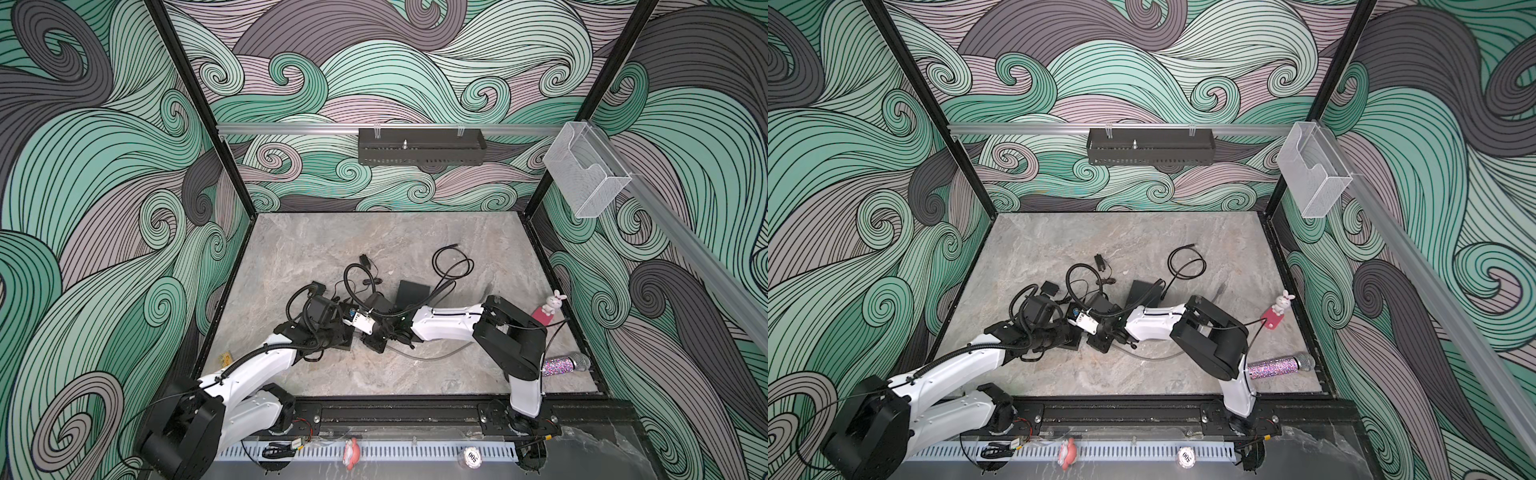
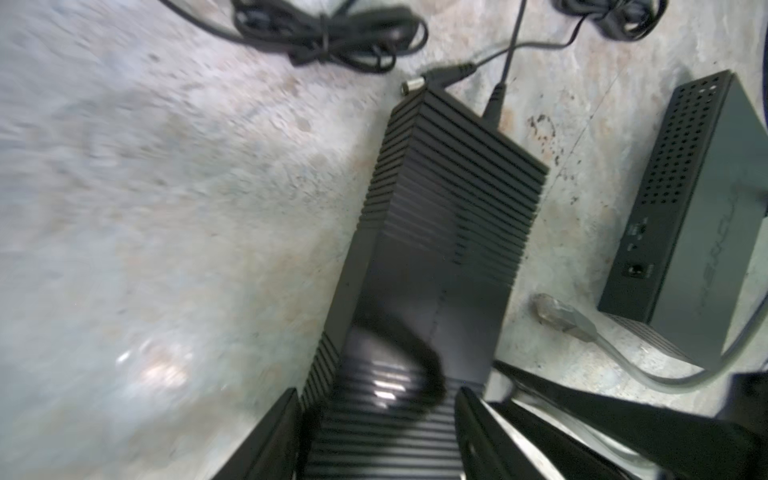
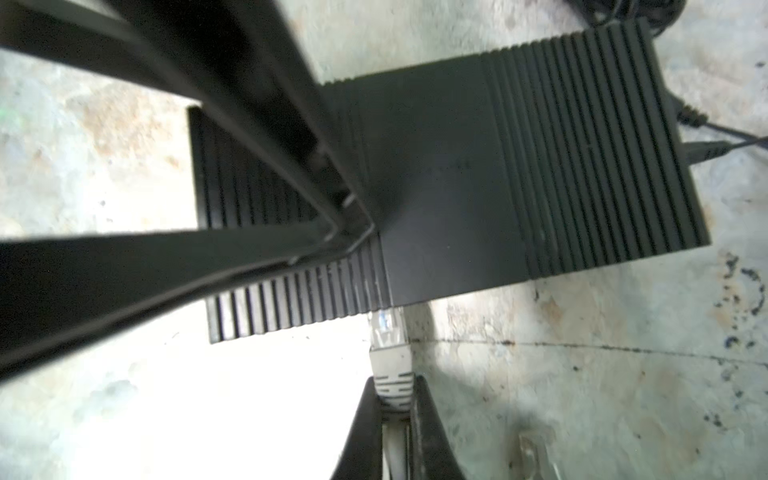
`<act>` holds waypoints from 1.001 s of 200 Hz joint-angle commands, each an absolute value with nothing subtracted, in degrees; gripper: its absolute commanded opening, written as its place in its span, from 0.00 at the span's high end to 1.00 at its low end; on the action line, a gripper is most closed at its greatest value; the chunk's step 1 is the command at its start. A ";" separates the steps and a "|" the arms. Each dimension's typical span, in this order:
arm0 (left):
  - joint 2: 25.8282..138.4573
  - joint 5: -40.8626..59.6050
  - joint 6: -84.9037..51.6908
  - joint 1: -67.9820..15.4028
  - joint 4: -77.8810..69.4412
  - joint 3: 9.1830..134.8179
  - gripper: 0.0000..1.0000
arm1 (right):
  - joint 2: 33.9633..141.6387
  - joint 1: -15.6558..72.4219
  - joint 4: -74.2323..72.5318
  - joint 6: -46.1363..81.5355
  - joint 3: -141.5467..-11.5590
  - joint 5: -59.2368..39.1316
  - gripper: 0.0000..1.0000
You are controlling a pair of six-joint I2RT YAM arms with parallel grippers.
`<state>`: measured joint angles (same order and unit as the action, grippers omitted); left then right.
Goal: Insert the plug into the switch port
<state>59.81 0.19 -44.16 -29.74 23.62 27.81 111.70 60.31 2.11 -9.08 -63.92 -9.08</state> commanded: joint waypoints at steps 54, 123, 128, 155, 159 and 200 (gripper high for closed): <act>40.59 -1.34 -38.85 -32.87 40.80 37.95 0.35 | 111.96 69.21 -7.14 5.00 -65.49 4.03 1.00; 35.59 0.69 -39.71 -32.87 41.86 36.43 0.35 | 114.08 71.97 -3.69 11.15 -67.72 1.44 0.99; 35.22 0.71 -39.80 -32.83 41.86 36.24 0.35 | 114.16 72.05 -3.38 10.84 -67.76 0.67 0.98; 34.71 1.23 -39.81 -32.87 41.57 35.97 0.35 | 114.40 72.45 -2.12 10.62 -67.98 -1.86 0.95; 34.70 1.32 -39.81 -32.87 41.56 36.01 0.35 | 114.18 72.51 -2.03 10.69 -67.90 -2.13 0.94; 35.01 1.71 -39.59 -32.87 40.63 35.76 0.35 | 110.13 72.86 -0.53 8.85 -66.16 -1.00 0.71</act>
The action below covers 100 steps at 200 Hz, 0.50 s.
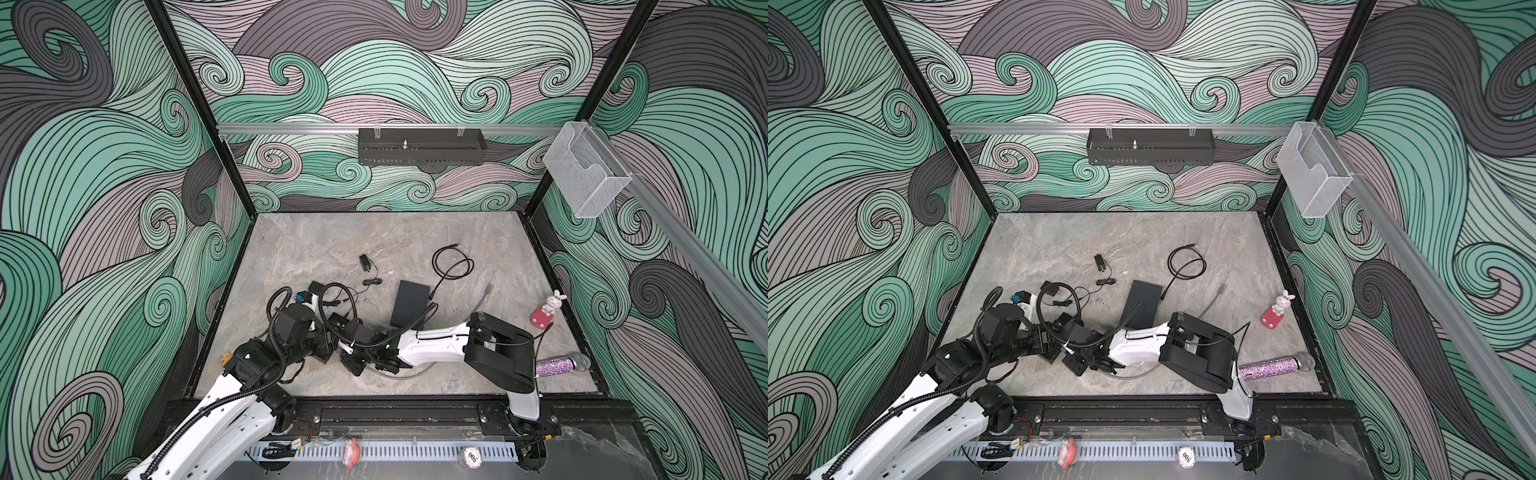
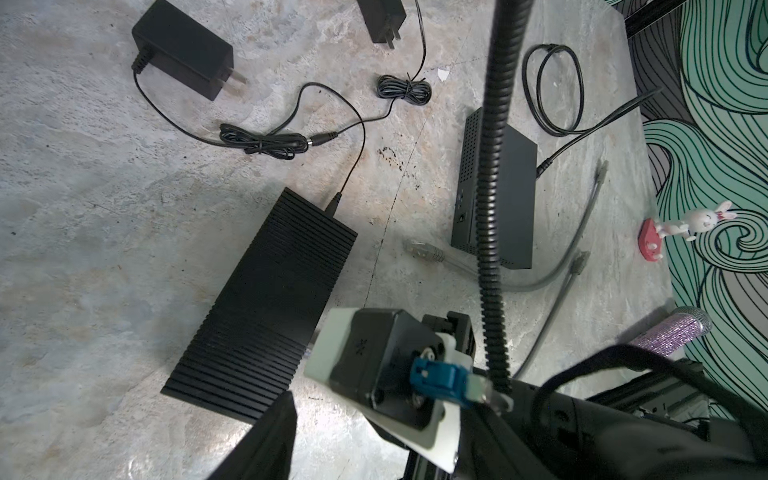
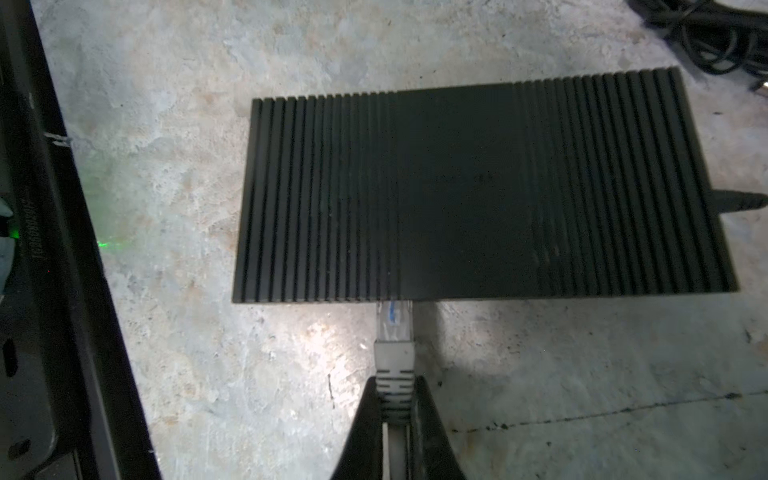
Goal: Insert the plug into the switch port
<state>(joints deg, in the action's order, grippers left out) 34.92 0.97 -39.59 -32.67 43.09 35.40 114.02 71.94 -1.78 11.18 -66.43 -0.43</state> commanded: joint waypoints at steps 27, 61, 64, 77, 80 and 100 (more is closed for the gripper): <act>35.93 2.28 -39.21 -32.87 39.34 35.73 0.35 | 105.04 72.19 2.46 5.52 -64.01 3.05 0.50; 38.02 3.87 -38.27 -32.80 35.84 35.53 0.35 | 97.46 67.74 6.18 3.78 -59.44 2.39 0.47; 38.29 4.27 -38.13 -32.79 35.23 35.58 0.35 | 96.80 67.08 6.40 3.81 -59.01 1.85 0.47; 39.52 7.38 -37.17 -32.81 31.87 35.21 0.37 | 94.36 63.10 7.33 3.80 -56.92 -1.45 0.49; 39.81 8.26 -37.03 -32.79 30.96 35.09 0.37 | 93.95 62.18 7.60 3.82 -56.61 -2.40 0.49; 41.06 11.61 -36.58 -32.84 26.93 34.30 0.39 | 93.66 57.45 11.63 1.86 -56.99 -6.83 0.52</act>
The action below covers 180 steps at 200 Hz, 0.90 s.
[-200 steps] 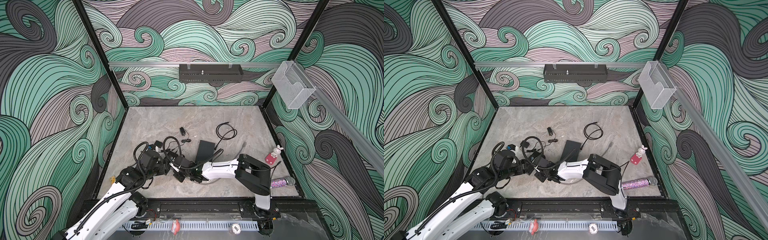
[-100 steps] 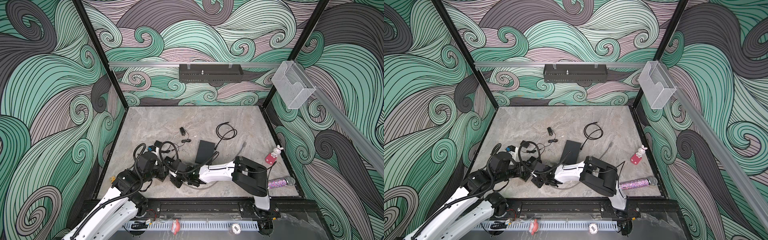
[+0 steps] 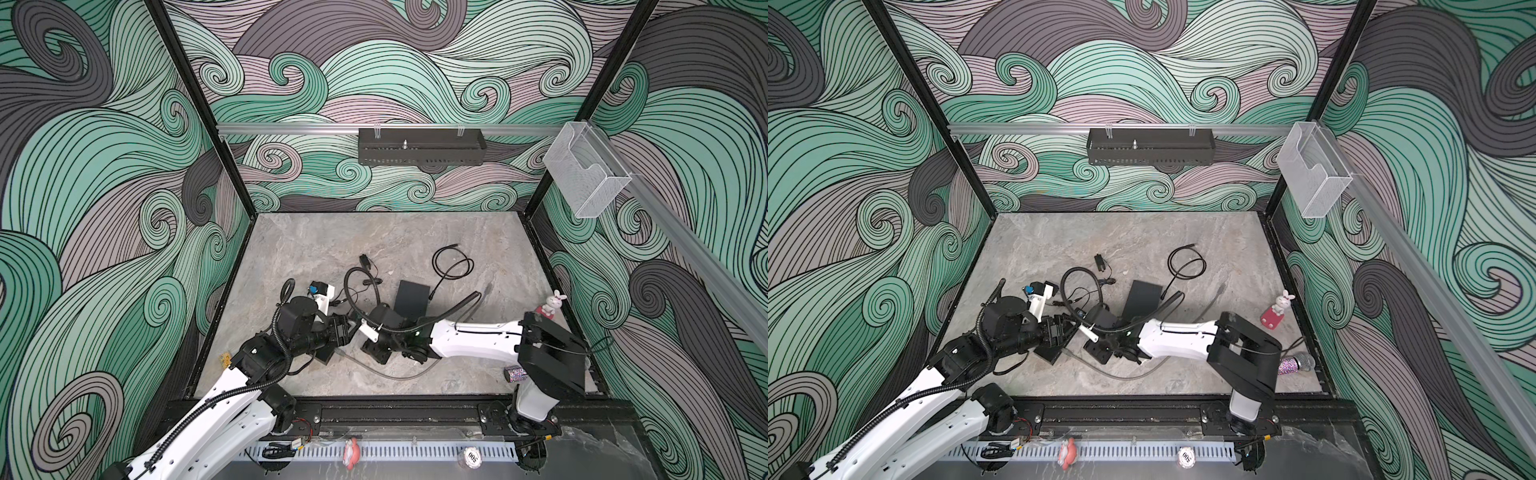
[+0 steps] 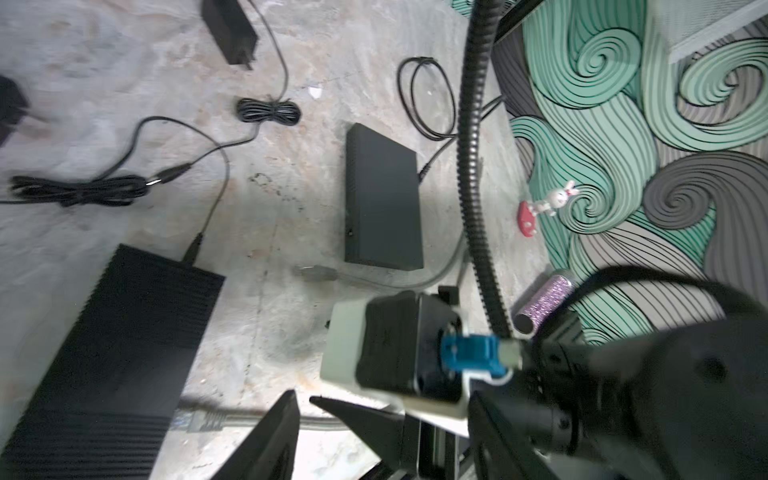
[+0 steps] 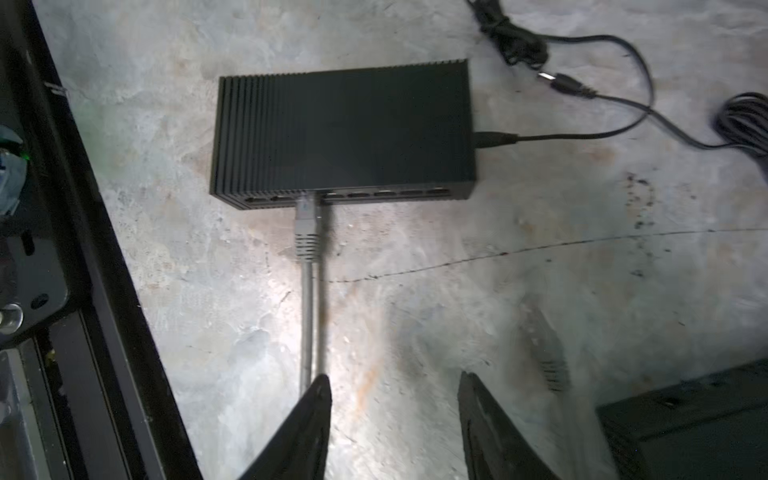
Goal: Insert the plug into the switch port
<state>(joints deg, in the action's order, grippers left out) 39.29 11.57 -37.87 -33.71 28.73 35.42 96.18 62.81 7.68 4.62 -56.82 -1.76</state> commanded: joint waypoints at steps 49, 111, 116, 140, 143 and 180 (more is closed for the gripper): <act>41.77 12.63 -35.78 -32.78 24.66 33.89 0.40 | 99.82 54.83 18.89 -3.06 -61.80 -6.40 0.58; 40.56 12.70 -35.44 -32.76 25.87 32.75 0.41 | 103.78 54.14 20.13 -3.87 -63.37 -6.54 0.66; 40.31 12.71 -35.59 -32.78 25.84 32.49 0.41 | 103.95 54.10 20.10 -3.71 -63.37 -6.18 0.66; 39.81 13.00 -35.85 -32.78 25.54 31.65 0.41 | 105.05 53.99 20.12 -3.52 -63.69 -5.59 0.67; 39.77 13.08 -35.86 -32.78 25.49 31.58 0.40 | 105.18 53.96 20.13 -3.52 -63.66 -5.54 0.67; 39.89 13.47 -35.86 -32.78 25.21 31.11 0.41 | 106.73 53.96 20.04 -3.34 -64.00 -5.15 0.67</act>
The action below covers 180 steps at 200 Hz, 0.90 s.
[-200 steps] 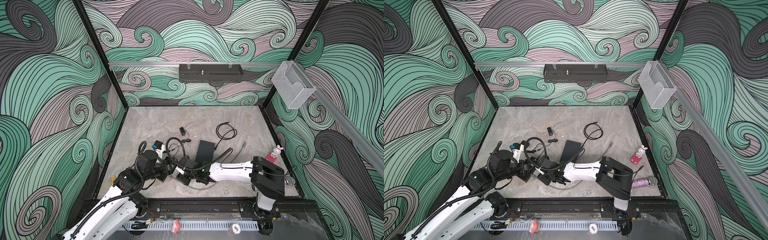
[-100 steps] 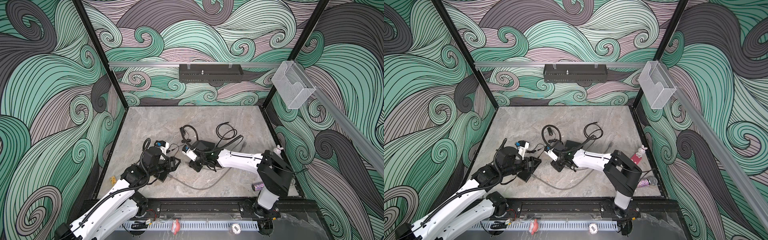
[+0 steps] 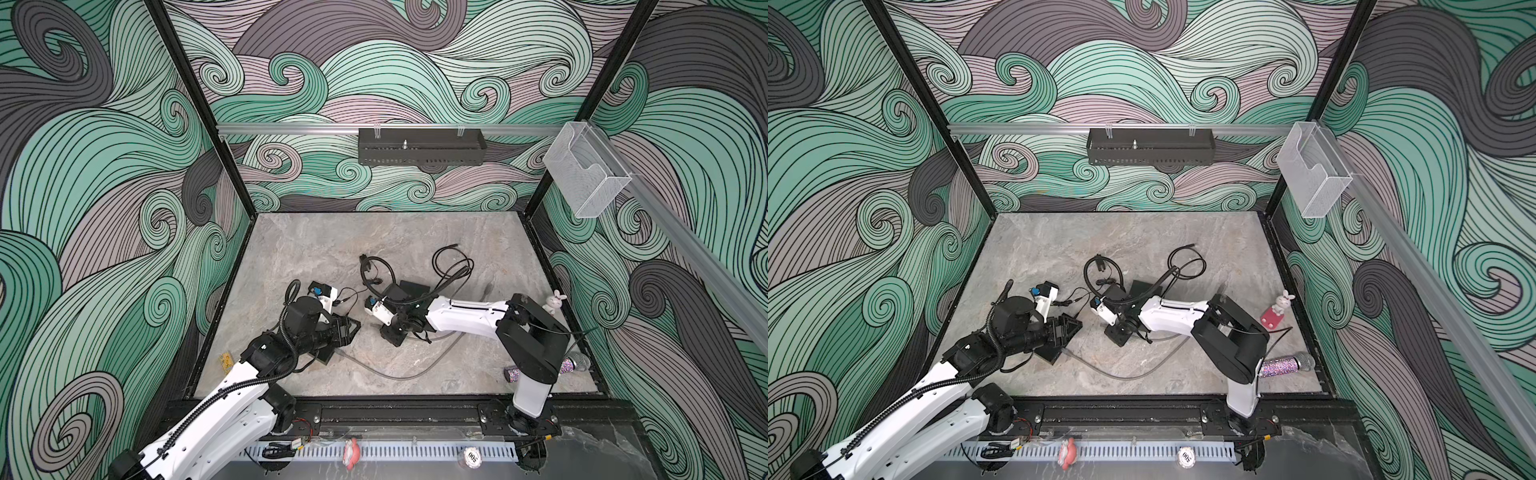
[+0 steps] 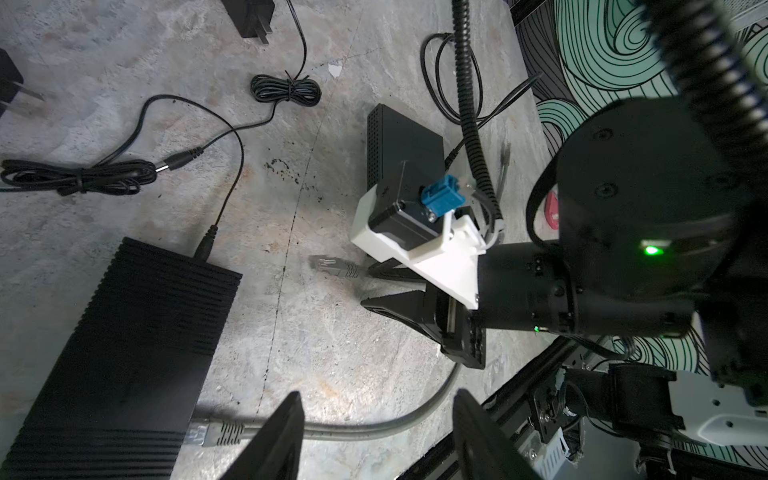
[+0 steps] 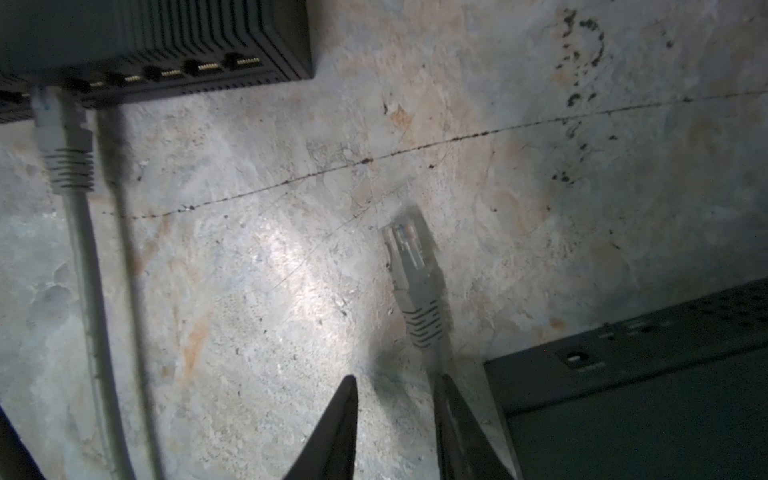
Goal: Insert the plug into the switch port
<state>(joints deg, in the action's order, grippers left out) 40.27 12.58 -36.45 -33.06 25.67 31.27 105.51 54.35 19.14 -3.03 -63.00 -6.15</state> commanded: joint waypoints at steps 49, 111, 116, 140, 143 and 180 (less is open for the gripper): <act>39.81 13.73 -36.04 -32.78 24.88 30.81 0.41 | 105.40 53.96 18.41 -3.19 -62.00 -6.80 0.68; 39.71 13.82 -36.29 -32.78 24.75 30.67 0.41 | 100.66 53.50 17.75 -3.08 -60.47 -5.67 0.67; 39.81 13.80 -36.30 -32.78 24.70 30.67 0.42 | 100.39 53.45 17.68 -3.08 -60.43 -5.71 0.66; 40.05 13.89 -36.33 -32.78 24.35 30.67 0.42 | 100.42 52.83 17.49 -3.01 -60.45 -6.08 0.66; 40.08 13.95 -36.35 -32.78 24.39 30.71 0.42 | 100.54 52.75 17.49 -2.99 -60.47 -6.22 0.66; 39.94 14.15 -36.34 -32.78 24.52 30.75 0.42 | 103.22 51.94 17.58 -3.33 -61.48 -8.35 0.66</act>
